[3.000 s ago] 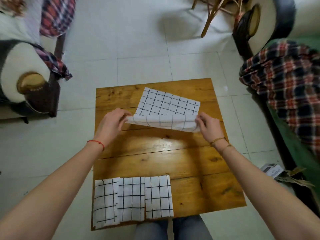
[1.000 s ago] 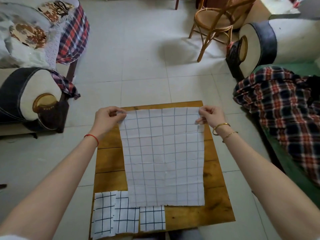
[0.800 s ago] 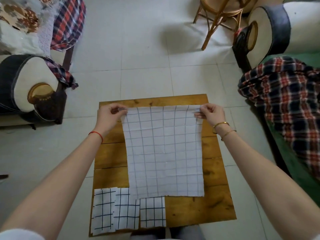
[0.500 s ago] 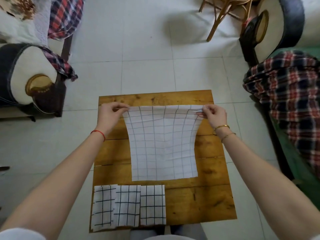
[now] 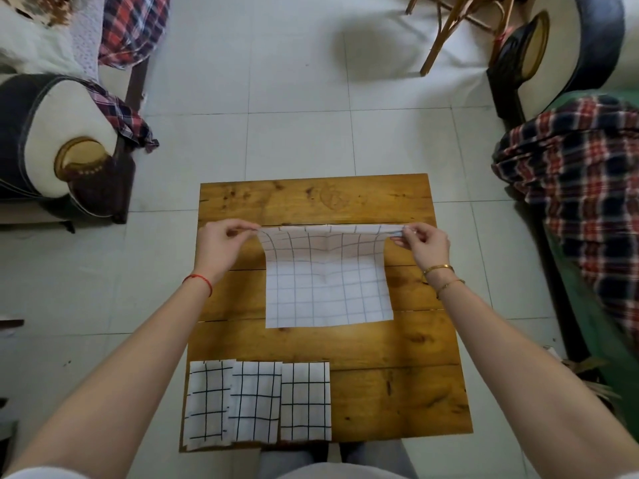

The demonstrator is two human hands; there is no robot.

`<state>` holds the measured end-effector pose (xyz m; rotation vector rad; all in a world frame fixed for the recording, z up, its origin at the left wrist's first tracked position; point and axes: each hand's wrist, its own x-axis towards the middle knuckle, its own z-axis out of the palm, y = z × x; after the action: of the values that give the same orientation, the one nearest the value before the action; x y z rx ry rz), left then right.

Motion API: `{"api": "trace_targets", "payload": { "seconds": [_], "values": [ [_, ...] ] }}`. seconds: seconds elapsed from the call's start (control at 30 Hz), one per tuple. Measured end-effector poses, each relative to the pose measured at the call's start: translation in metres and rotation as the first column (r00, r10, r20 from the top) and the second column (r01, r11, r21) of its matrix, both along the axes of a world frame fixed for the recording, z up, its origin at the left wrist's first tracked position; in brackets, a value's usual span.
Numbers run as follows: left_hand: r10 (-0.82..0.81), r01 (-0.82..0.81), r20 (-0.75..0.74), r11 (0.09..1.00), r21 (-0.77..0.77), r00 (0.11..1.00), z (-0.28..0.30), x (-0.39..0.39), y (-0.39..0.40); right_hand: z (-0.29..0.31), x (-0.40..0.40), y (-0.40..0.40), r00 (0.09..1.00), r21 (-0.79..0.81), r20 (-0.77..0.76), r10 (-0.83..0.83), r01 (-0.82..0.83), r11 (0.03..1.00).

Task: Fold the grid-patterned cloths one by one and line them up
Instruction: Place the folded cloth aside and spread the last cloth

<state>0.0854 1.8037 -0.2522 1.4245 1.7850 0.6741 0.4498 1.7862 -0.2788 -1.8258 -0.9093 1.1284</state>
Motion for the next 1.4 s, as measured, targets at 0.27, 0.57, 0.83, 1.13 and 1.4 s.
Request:
{"api": "trace_targets", "payload": {
  "seconds": [0.27,0.57,0.83,1.13,1.4],
  "values": [
    [-0.129,0.134,0.038,0.966,-0.220,0.991,-0.042,-0.009,-0.055,-0.030,0.004,-0.039,0.999,-0.180,-0.021,0.049,-0.052,0.982],
    [-0.129,0.107,-0.034,0.921,-0.374,0.991,-0.104,0.005,-0.114,-0.084,-0.005,-0.087,0.995,-0.315,0.091,0.047,-0.016,0.949],
    [0.013,-0.001,0.021,0.880,-0.476,1.000,-0.133,0.013,-0.126,-0.117,-0.008,-0.106,0.994,-0.367,0.081,0.079,-0.044,0.929],
    [0.294,-0.159,0.304,0.903,-0.400,0.906,-0.104,0.039,-0.067,-0.112,-0.013,-0.096,0.978,-0.392,0.154,0.143,-0.072,0.917],
    [0.020,0.112,0.298,0.901,-0.418,0.954,-0.102,0.055,-0.073,-0.105,-0.010,-0.090,0.993,-0.375,0.113,0.044,0.002,0.927]
  ]
}}
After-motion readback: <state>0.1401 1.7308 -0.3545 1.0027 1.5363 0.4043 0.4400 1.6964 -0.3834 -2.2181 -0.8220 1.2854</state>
